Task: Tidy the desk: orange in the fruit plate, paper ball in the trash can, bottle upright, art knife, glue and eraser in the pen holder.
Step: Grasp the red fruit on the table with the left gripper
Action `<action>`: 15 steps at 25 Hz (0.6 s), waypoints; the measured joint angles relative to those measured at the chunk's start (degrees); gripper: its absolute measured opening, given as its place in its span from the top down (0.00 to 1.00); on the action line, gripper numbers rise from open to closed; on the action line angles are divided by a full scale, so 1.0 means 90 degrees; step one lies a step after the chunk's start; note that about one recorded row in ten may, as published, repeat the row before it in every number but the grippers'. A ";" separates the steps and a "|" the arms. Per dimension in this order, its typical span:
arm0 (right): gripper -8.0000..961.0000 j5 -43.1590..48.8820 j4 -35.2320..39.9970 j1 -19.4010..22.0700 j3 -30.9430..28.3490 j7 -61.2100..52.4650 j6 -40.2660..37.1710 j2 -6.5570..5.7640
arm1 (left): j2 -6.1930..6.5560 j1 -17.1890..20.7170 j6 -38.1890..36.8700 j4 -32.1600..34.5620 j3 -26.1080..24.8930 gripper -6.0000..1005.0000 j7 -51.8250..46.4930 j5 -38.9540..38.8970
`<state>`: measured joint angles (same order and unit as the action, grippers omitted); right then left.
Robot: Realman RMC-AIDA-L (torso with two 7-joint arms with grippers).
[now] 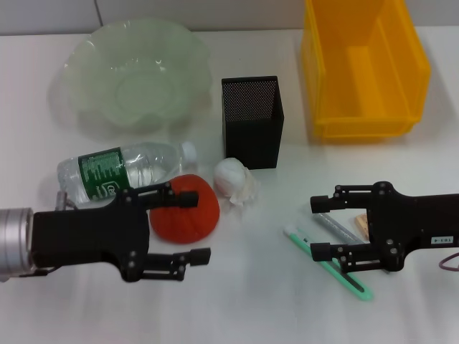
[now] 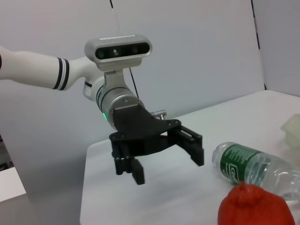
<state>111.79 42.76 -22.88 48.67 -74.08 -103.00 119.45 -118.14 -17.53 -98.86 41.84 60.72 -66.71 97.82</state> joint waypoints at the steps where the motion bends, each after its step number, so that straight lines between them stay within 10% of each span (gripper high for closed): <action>1: 0.24 0.0000 0.0000 0.0000 0.0000 0.0000 0.0000 0.0000 | 0.0000 0.0000 0.0000 0.0000 0.0000 0.16 0.0000 0.0000; 15: 0.23 -0.0517 -0.0605 0.0254 -0.0027 0.0695 0.0026 -0.0011 | -0.0083 -0.0713 0.1741 -0.0769 0.0031 0.16 0.0023 -0.0081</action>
<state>107.14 37.32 -20.60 48.42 -67.83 -102.76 119.34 -118.89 -23.94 -83.19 34.92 61.00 -66.50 97.08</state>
